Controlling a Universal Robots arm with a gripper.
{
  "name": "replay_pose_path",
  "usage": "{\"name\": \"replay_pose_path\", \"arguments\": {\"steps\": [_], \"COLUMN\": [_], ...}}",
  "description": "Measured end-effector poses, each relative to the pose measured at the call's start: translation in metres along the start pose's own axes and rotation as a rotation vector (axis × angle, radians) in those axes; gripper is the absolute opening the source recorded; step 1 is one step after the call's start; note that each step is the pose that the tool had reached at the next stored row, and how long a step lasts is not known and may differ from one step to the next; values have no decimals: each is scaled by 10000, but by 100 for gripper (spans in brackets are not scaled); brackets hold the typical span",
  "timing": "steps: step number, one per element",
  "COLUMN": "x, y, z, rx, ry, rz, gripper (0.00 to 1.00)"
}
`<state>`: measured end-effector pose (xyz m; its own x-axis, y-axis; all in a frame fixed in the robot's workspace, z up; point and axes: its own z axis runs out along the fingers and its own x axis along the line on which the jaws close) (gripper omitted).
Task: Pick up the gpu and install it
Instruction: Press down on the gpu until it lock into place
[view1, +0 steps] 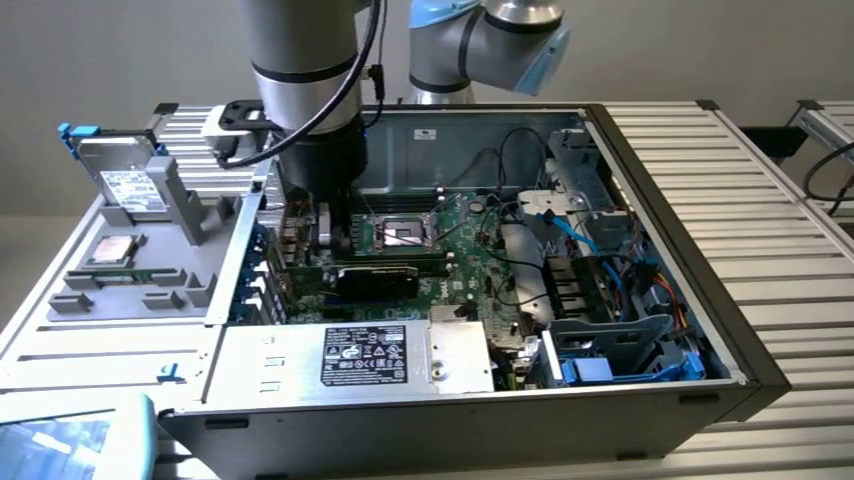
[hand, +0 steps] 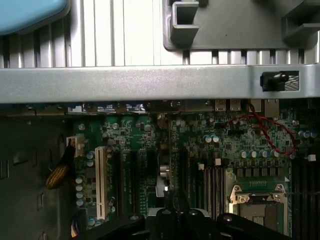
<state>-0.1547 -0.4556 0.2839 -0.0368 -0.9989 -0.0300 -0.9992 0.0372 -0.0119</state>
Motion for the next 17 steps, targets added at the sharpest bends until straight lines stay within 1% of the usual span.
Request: {"name": "replay_pose_path", "arguments": {"steps": [3, 5, 8, 12, 13, 16, 17], "x": [-5, -7, -8, -6, -6, -5, -4], "y": [-130, -200, -263, -294, -295, -295, -295], "z": [1, 2, 5, 26, 33, 63, 76], "rx": [-12, -19, -72, -83, -83, -79, -79], "ry": [1, 2, 3, 10, 25, 112, 133], "rz": [0, 1, 3, 3, 4, 11, 11], "gripper": [12, 12, 12, 12, 12, 12, 12]}}
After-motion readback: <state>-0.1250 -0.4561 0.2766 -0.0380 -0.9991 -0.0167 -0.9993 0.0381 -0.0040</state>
